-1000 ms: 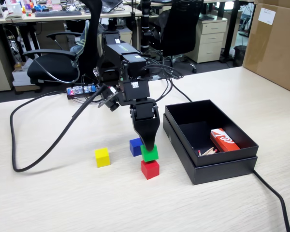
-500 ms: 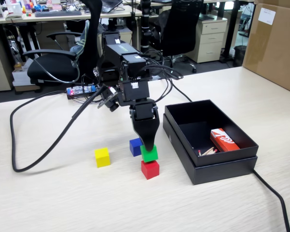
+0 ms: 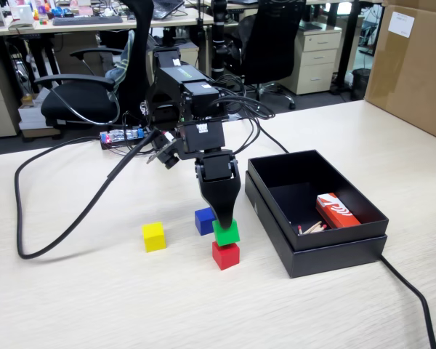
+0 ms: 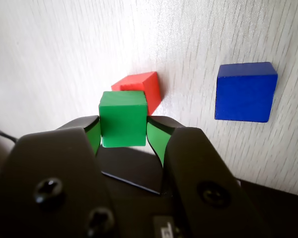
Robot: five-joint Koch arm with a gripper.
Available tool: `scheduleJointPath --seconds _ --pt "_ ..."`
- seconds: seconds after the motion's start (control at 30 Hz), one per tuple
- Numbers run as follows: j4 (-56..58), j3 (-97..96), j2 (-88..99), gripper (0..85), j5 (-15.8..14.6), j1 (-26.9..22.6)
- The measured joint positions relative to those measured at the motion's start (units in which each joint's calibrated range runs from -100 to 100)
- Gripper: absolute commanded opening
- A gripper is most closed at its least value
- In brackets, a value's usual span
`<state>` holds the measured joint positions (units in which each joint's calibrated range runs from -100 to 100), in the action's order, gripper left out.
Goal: Put the green cube on top of the red cube
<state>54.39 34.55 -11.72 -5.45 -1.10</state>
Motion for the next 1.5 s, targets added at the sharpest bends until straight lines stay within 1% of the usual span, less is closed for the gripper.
scheduleJointPath --seconds 0.4,0.47,0.5,0.6,0.63,0.7,0.8,0.83,1.0,1.03,1.17,1.5 --pt "0.0 0.09 -0.52 16.5 -0.05 -0.05" --pt "0.0 0.09 -0.91 26.7 0.0 -0.05" --pt "0.0 0.09 -0.91 28.2 0.0 -0.05" --pt "0.0 0.0 -2.07 28.2 0.0 -0.05" --pt "0.0 0.09 -2.07 34.0 0.0 -0.1" --pt "0.0 0.09 -2.2 38.4 0.0 -0.05" --pt "0.0 0.09 -2.59 39.5 0.0 -0.15" --pt "0.0 0.09 -2.59 42.0 0.0 -0.15" --pt "0.0 0.09 -2.46 44.3 0.05 -0.05" --pt "0.0 -0.18 -2.07 46.3 0.05 0.0" --pt "-0.08 -6.39 5.7 46.5 0.39 -0.05" --pt "-0.39 -23.92 36.12 46.5 0.98 0.05"
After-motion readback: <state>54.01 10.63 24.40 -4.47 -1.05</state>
